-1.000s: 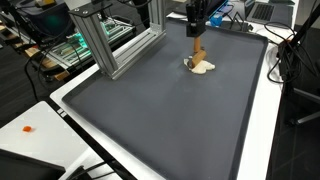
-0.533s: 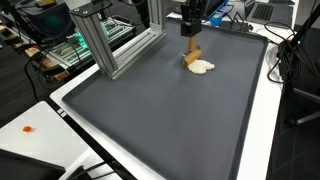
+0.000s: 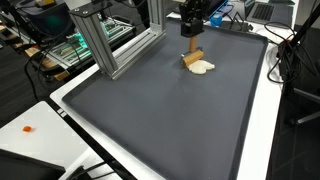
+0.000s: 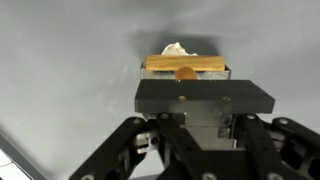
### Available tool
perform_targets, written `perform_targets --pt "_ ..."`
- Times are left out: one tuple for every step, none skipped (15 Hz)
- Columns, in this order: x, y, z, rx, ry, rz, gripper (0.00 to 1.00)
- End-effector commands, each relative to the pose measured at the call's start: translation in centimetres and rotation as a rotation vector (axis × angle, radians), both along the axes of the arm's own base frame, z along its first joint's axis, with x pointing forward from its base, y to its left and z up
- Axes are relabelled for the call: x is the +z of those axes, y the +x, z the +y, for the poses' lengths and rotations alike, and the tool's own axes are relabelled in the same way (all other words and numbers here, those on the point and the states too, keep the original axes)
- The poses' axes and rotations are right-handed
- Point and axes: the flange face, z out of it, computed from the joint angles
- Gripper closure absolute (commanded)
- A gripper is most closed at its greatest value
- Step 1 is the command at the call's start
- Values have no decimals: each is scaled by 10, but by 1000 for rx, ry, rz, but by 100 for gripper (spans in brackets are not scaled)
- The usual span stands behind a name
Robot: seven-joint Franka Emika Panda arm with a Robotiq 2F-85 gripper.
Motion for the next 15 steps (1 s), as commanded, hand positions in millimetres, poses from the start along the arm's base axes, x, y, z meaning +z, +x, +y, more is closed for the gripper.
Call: perform_targets --pt "-32 2 -12 -60 15 -44 77" --pt "-33 3 -13 -70 18 -61 77" --pt "-35 4 -15 -71 13 -81 77" --pt "-37 5 -17 -75 13 -95 77" --pt "-39 5 -19 -81 10 -108 77" --pt "-41 5 -20 -87 4 -123 77" --pt "-43 6 -21 -87 -3 -141 77" --pt "-45 7 -21 -93 -5 -159 77" --pt "-48 7 -23 -99 -16 -175 77" --pt "-49 9 -23 -110 -21 -192 77" --pt "-49 10 -23 -124 -25 -211 77" --pt "-51 10 -23 -140 -28 -220 77" --pt "-53 10 -23 -153 -31 -226 77" --pt "-55 9 -21 -158 -28 -225 77" --pt "-56 9 -20 -159 -30 -218 77"
